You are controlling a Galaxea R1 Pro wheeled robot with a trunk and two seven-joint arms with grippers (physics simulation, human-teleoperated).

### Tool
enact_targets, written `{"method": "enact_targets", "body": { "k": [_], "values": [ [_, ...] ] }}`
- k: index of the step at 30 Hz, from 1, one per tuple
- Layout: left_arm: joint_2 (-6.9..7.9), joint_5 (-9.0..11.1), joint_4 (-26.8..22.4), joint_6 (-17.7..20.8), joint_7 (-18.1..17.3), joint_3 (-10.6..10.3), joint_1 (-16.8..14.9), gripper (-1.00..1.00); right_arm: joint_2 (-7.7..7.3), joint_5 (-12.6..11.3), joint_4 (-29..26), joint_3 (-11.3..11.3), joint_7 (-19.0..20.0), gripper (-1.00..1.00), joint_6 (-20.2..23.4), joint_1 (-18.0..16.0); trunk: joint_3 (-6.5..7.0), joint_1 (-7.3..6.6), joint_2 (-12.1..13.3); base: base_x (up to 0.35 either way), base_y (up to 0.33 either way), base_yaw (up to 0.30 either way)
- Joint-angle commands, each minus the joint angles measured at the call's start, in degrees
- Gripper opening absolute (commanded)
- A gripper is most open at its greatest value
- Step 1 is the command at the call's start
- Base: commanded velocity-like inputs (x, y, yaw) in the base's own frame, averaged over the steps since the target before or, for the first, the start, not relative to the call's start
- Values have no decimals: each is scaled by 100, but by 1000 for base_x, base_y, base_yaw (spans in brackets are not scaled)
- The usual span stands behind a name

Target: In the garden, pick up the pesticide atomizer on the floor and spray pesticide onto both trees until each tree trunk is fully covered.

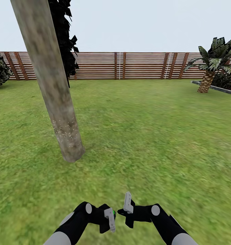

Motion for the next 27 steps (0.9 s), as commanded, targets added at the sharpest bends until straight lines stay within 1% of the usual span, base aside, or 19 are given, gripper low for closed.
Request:
{"method": "enact_targets", "body": {
  "k": [1, 7, 9, 10, 13, 27],
  "values": [
    [-2, -54, -4, -39, -16, -16, -2, -100, 1, 47, -7, -6, 2, -100, -28, -2, -5, -1, -2, 0, 0, 0],
    [-2, -51, 40, -28, -16, -39, -6, -100, 1, 47, -7, -6, 2, -100, -28, 0, -5, -1, -2, 0, 0, 0],
    [-2, 92, 44, -48, -13, -40, -10, -100, 1, 47, -7, -6, 2, -100, -28, -1, -5, -1, -2, 0, 0, 0],
    [-2, 232, 44, -67, -14, -43, -10, -100, 1, 47, -7, -6, 2, -100, -28, 0, -5, -1, -2, 0, 0, 0],
    [-2, 336, 45, -72, -15, -104, -8, -100, 1, 47, -7, -6, 2, -100, -29, -1, -5, -1, -2, 0, 0, 0],
    [-2, 354, 46, -74, -3, -142, 11, -100, -7, 47, -7, -6, 2, -100, -33, -1, -5, -1, -2, 0, 0, 0]
  ]
}}
